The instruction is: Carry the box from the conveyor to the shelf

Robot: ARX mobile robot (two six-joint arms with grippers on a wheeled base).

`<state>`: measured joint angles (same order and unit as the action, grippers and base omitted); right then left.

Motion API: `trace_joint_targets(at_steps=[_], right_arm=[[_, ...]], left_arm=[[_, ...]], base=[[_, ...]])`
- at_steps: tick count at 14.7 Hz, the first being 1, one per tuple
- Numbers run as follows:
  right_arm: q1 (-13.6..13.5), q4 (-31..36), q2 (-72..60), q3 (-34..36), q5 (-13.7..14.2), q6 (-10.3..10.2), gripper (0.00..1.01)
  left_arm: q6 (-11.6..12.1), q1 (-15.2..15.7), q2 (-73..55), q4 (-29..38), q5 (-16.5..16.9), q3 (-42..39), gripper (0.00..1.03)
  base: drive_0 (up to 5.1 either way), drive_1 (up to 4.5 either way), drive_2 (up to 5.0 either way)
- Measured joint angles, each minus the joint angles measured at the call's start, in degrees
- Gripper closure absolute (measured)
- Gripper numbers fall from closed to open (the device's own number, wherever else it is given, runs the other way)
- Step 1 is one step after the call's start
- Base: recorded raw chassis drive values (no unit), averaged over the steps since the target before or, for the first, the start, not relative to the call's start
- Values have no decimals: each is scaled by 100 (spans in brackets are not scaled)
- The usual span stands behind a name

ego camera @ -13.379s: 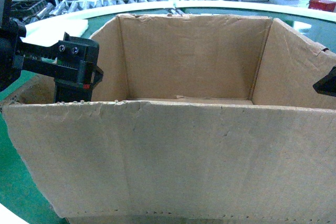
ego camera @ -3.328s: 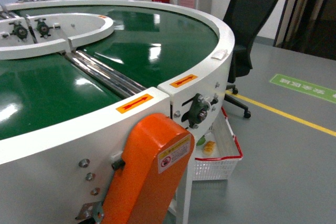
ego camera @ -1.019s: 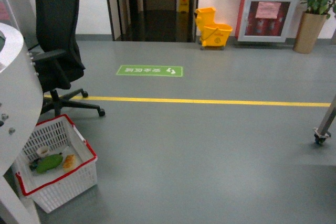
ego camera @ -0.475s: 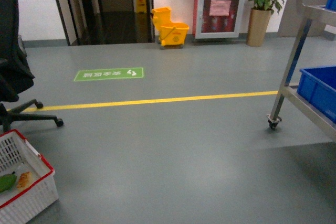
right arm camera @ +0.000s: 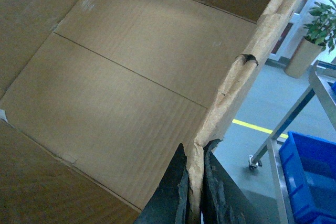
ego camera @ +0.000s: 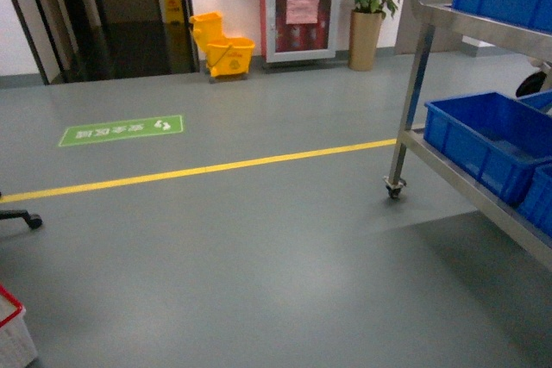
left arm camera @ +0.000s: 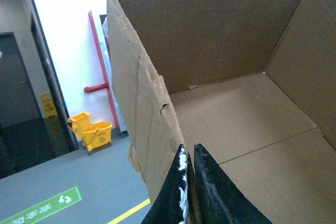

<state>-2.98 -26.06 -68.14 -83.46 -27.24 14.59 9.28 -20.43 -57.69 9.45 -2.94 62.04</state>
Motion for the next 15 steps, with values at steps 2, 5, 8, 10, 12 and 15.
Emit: trace_joint_targets(at_steps=[2,5,8,10,12,15], right_arm=[[0,0,0,0,0,0,98],[0,0,0,0,0,0,98],[0,-2,0,0,0,0,98],[0,0,2,0,0,0,98],[0,-4,0,0,0,0,98],[0,-2,0,0,0,0,98]], left_arm=[[2,0,0,0,0,0,101],[2,0,0,0,0,0,101],[4,0,0,0,0,0,101],[4,0,0,2,0,0,101],[7,0,0,0,2,0,101],[9,0,0,2,2,0,101]], base=[[-163,-163,-163],[-163,-163,-163],[-163,-163,-163],[-161,-161,-161],[-159,-159,-159],[-156,-156,-156]])
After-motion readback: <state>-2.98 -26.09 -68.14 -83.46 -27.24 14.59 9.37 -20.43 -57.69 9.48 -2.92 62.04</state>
